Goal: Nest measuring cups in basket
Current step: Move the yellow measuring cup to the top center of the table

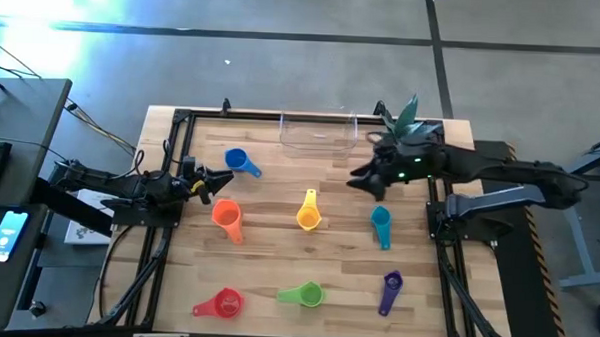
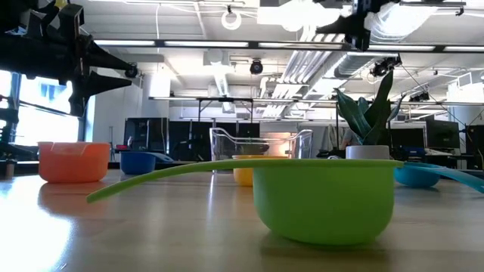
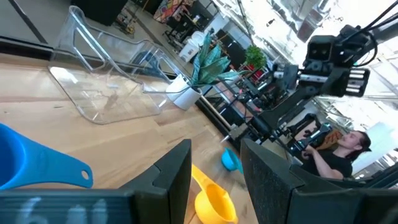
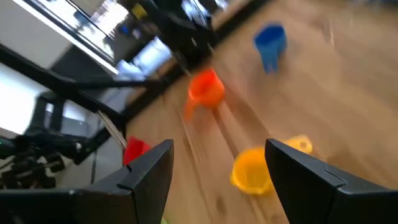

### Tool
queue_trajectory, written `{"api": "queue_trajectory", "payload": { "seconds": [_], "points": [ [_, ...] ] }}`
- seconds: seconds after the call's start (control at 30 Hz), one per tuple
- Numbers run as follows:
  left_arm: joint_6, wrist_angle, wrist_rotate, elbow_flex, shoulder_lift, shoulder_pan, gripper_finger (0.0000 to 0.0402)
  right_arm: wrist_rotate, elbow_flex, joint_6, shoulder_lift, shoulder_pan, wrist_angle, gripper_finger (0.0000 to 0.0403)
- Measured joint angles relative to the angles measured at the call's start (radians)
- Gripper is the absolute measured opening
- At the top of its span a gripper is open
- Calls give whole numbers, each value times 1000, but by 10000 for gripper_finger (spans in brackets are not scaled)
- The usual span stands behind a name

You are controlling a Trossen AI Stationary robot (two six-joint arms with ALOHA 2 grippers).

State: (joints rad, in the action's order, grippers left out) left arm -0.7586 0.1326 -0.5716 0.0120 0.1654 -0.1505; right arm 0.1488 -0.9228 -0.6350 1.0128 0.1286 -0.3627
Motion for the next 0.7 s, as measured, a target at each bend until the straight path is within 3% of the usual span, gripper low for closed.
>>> {"api": "queue_trajectory", "payload": {
  "seconds": [0.33,0.7],
  "points": [
    [1,-1,-2,0,0,0,131,-41,-62,-147,252,-60,-19,245],
    [2,-2,-2,0,0,0,131,-96,-64,-261,430,-100,-10,245]
  ]
}}
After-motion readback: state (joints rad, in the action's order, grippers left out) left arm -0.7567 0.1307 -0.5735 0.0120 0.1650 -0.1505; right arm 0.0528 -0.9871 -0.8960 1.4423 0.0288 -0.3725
